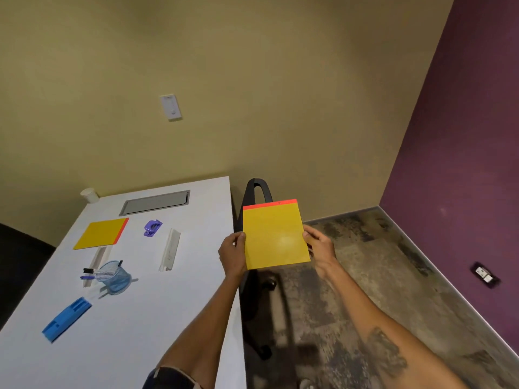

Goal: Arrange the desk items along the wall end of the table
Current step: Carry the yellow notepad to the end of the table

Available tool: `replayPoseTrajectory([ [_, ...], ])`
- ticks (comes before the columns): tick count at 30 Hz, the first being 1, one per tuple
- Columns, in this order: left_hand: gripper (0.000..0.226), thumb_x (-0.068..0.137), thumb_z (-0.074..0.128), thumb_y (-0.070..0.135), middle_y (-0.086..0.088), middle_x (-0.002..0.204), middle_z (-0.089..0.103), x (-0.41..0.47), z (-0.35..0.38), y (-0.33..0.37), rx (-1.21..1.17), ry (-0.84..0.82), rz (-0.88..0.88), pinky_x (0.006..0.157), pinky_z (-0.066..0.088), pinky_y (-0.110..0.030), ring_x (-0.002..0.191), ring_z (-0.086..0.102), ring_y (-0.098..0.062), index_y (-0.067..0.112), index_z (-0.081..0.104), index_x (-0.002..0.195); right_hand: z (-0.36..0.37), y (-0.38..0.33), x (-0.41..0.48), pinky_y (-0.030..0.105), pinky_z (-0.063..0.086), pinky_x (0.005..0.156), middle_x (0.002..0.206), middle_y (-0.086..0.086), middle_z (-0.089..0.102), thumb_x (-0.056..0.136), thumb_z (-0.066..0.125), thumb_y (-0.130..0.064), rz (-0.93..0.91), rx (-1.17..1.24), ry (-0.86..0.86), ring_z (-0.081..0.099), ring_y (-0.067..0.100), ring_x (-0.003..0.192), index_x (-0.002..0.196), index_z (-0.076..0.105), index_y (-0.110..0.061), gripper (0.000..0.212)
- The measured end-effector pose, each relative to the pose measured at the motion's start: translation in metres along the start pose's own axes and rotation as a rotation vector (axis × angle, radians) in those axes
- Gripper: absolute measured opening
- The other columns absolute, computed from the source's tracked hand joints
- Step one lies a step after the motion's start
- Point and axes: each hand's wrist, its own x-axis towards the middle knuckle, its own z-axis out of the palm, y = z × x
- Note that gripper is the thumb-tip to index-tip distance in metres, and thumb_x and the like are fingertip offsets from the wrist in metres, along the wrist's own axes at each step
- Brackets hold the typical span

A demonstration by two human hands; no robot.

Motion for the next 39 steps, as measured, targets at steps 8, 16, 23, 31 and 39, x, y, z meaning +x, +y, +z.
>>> replayPoseTrajectory([
  [8,0.027,0.098,0.058,0.022,-0.010,0.115,0.071,0.095,0.088,0.046,0.056,0.029,0.044,0.095,0.052,-0.038,0.108,0.064,-0.023,0.005,0.072,0.115,-0.013,-0.055,0.136,0.030,0.052,0.073,0.118,0.015,0.069,0.100,0.051,-0.004,0.005,-0.033,-0.021,0.062,0.023,0.097,0.130,0.062,-0.005,0.032],
  [16,0.027,0.099,0.058,0.019,-0.009,0.116,0.072,0.169,0.153,0.072,0.078,0.054,0.031,0.084,0.043,-0.024,0.099,0.058,-0.009,0.006,0.072,0.117,-0.011,-0.100,0.252,0.027,0.053,0.070,0.124,0.015,0.068,0.100,0.049,-0.002,0.005,-0.083,-0.063,0.063,0.022,0.098,0.131,0.061,-0.004,0.033],
  [23,0.027,0.097,0.060,0.018,-0.009,0.117,0.072,0.244,0.199,0.080,0.098,0.110,-0.023,0.091,0.049,-0.028,0.110,0.065,-0.020,0.006,0.072,0.119,0.007,-0.118,0.364,0.043,0.053,0.098,0.126,0.013,0.067,0.099,0.050,-0.003,0.008,-0.184,-0.104,0.063,0.030,0.115,0.129,0.063,-0.006,0.033],
  [31,0.027,0.096,0.059,0.016,-0.010,0.121,0.072,0.331,0.255,0.095,0.110,0.285,-0.139,0.098,0.051,-0.038,0.114,0.065,-0.025,0.007,0.073,0.118,0.048,-0.144,0.508,0.047,0.046,0.108,0.131,0.014,0.064,0.100,0.049,-0.004,0.026,-0.336,-0.301,0.059,0.032,0.124,0.131,0.061,-0.004,0.034],
  [39,0.029,0.097,0.056,0.016,-0.008,0.123,0.071,0.398,0.273,0.099,0.128,0.431,-0.265,0.099,0.050,-0.037,0.113,0.065,-0.025,0.009,0.073,0.119,0.117,-0.160,0.605,0.038,0.050,0.097,0.127,0.013,0.066,0.099,0.050,-0.004,0.040,-0.507,-0.478,0.062,0.025,0.109,0.127,0.064,-0.004,0.031],
])
